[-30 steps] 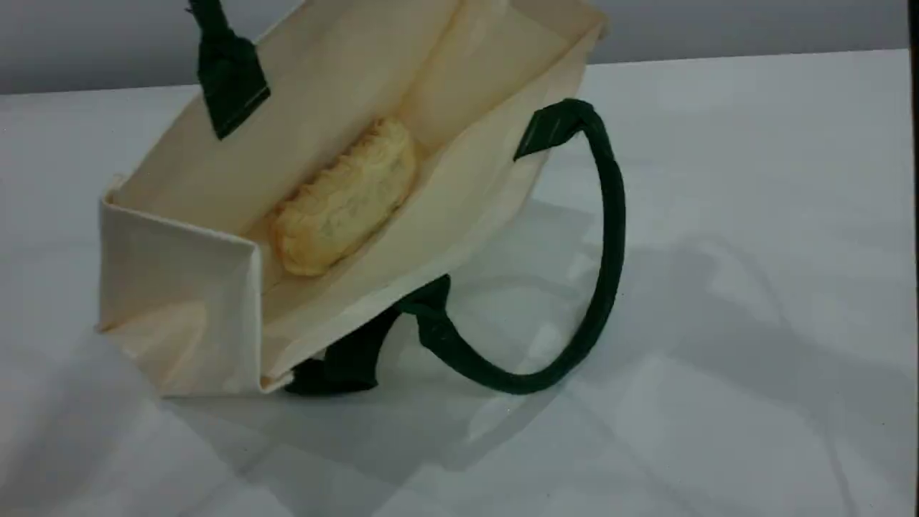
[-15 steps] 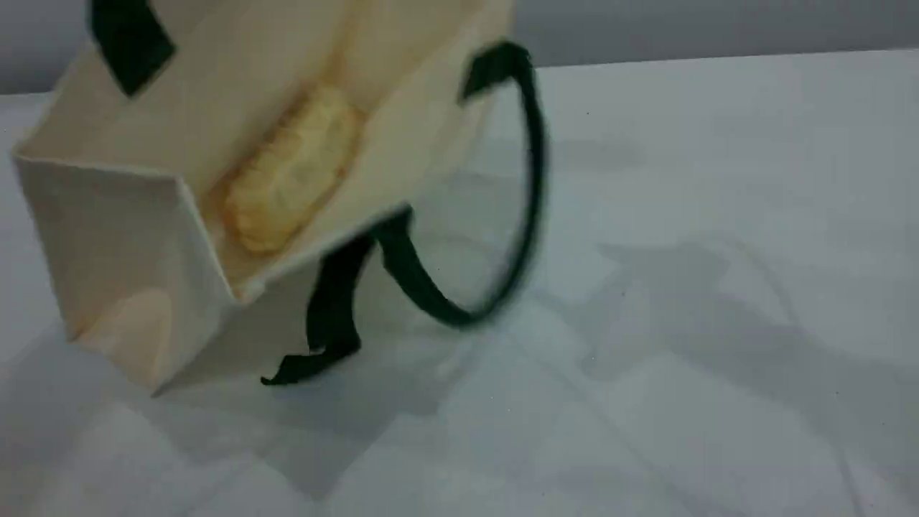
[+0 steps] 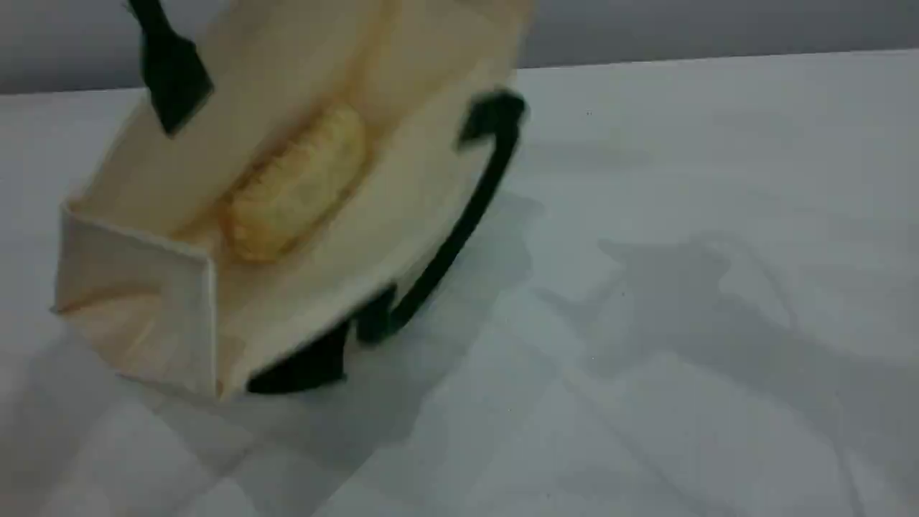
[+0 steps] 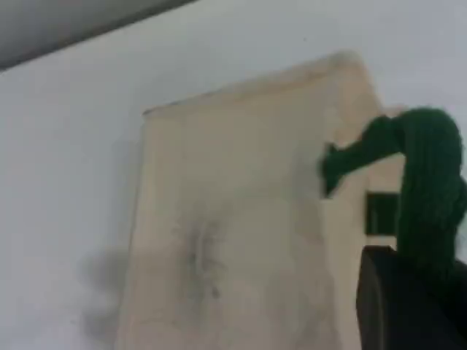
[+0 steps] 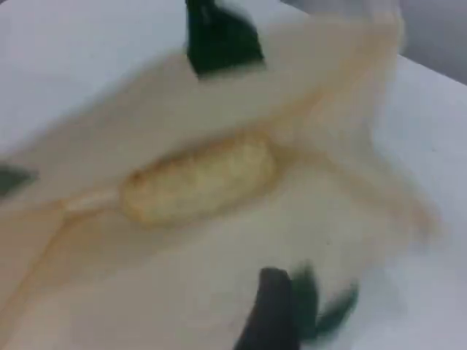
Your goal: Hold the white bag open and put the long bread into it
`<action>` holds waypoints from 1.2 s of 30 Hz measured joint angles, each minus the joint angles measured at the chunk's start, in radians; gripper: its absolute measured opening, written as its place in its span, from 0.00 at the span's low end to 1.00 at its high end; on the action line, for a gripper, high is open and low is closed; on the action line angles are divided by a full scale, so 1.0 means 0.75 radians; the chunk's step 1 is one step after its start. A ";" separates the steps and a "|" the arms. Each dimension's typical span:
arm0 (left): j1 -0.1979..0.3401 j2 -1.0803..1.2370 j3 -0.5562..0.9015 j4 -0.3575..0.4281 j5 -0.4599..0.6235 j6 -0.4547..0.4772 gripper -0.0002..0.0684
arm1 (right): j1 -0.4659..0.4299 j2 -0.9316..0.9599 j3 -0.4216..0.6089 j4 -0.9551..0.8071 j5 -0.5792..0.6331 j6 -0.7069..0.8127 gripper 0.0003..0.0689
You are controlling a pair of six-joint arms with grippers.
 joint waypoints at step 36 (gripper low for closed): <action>0.000 -0.080 0.579 0.109 -0.241 0.231 0.86 | 0.000 -0.476 -0.001 -0.439 0.237 0.441 0.83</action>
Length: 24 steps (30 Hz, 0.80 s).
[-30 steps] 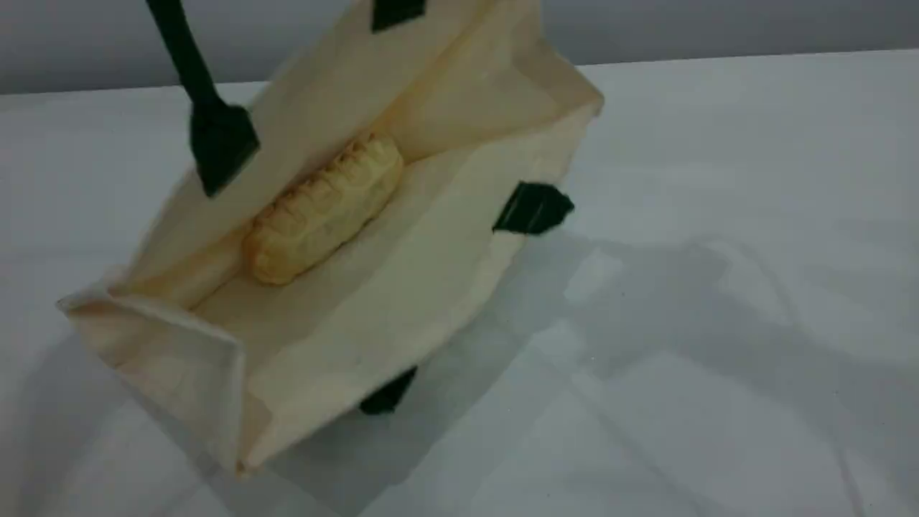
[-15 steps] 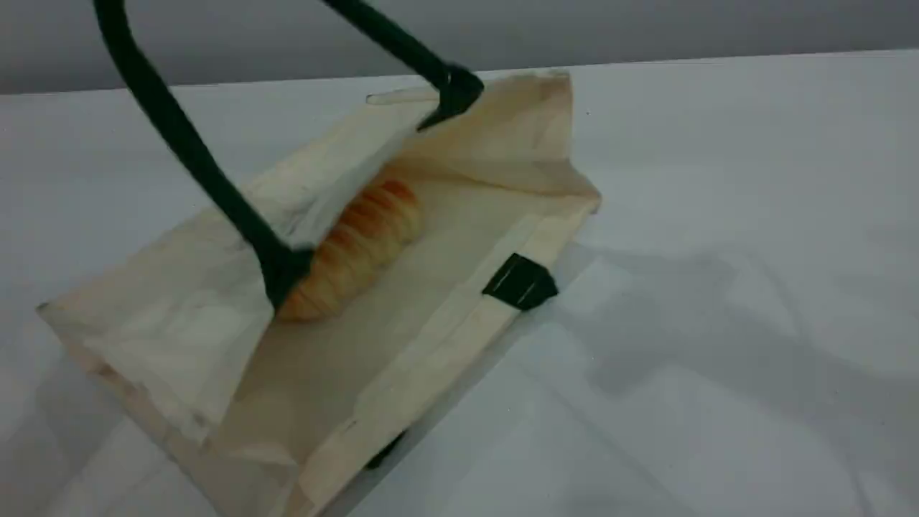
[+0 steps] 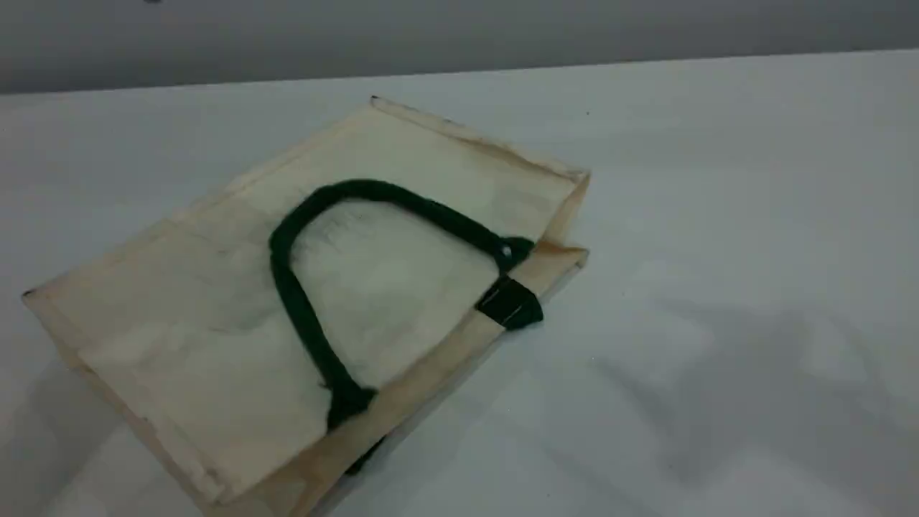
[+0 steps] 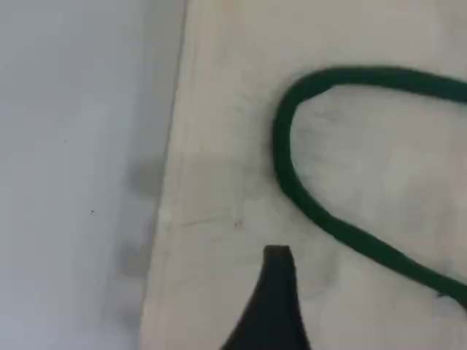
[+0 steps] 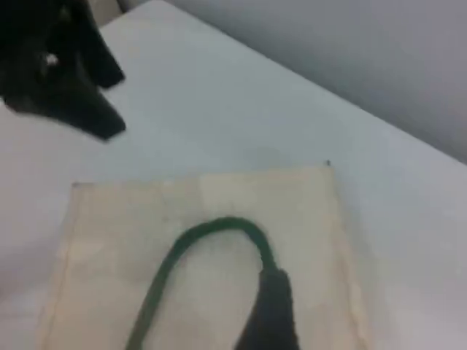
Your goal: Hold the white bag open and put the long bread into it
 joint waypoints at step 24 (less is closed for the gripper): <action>-0.001 -0.789 0.040 -0.293 0.196 0.014 0.86 | 0.000 -0.576 0.000 -0.506 0.731 0.698 0.83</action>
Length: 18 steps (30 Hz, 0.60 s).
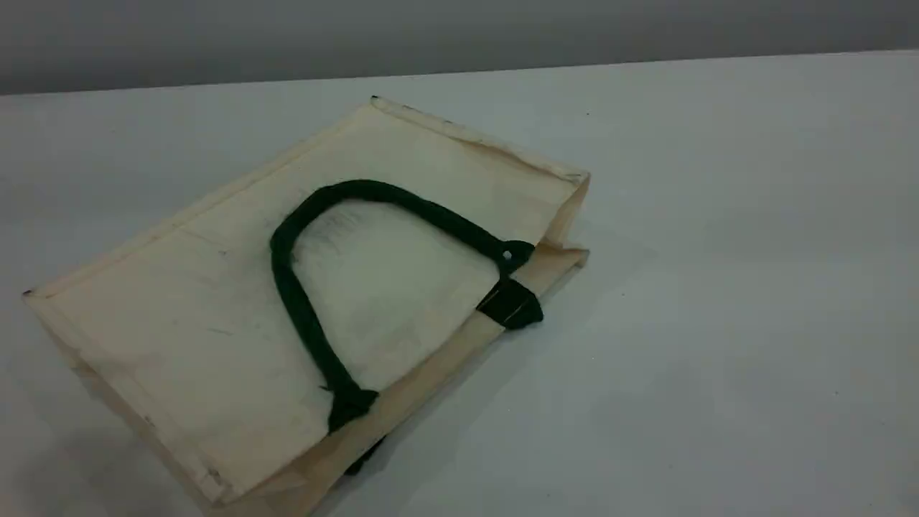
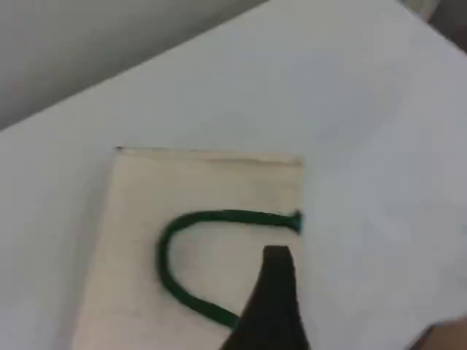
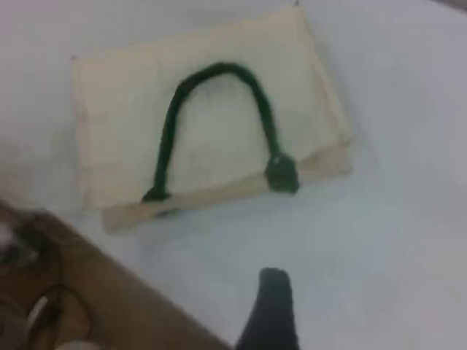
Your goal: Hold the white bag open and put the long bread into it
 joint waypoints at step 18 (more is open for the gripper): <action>0.000 -0.632 0.506 -0.007 0.085 -0.257 0.86 | 0.002 -0.640 0.436 -0.045 -0.067 0.061 0.83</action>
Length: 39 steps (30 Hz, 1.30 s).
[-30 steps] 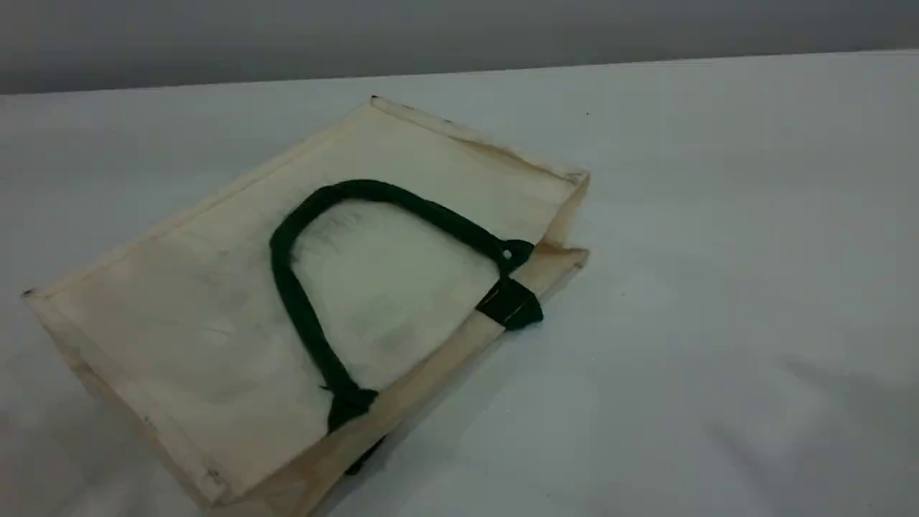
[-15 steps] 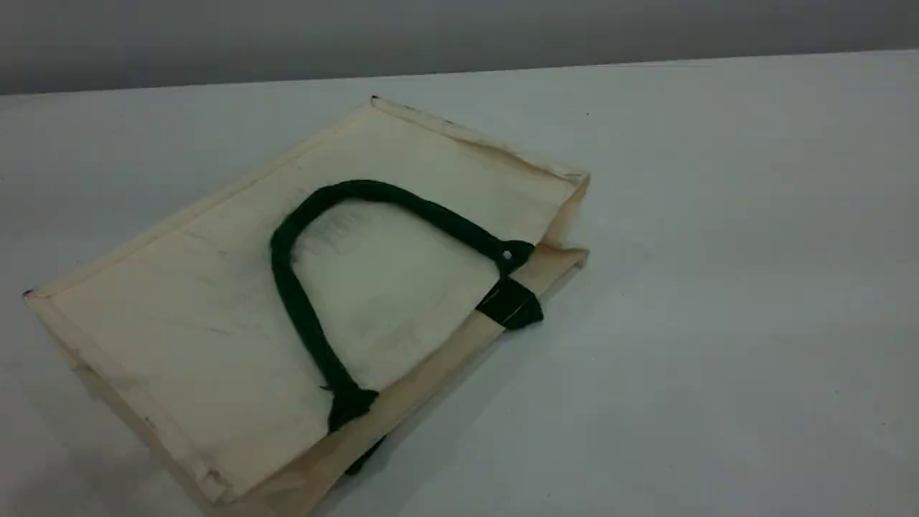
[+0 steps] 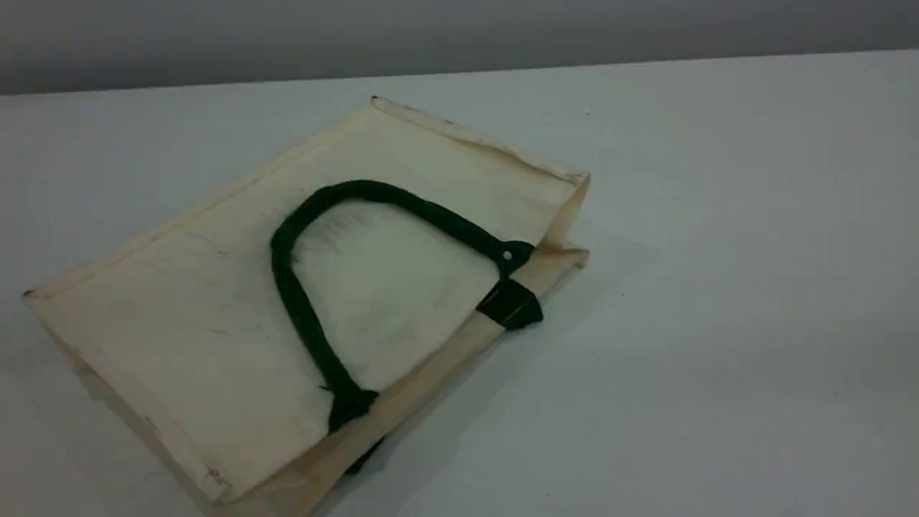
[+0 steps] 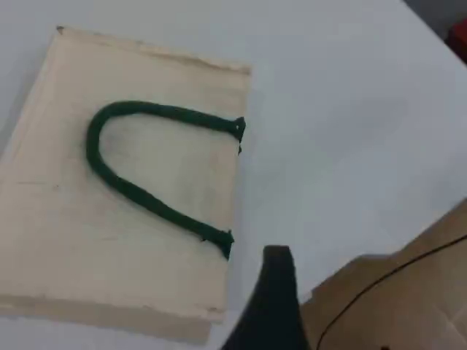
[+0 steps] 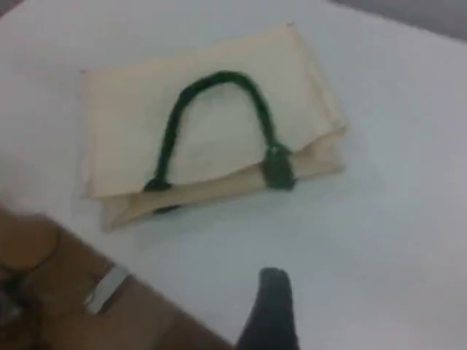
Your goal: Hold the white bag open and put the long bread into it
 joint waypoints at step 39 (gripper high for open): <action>0.000 -0.402 0.447 0.579 -0.092 -0.303 0.85 | 0.000 -0.294 0.257 -0.336 -0.076 0.325 0.83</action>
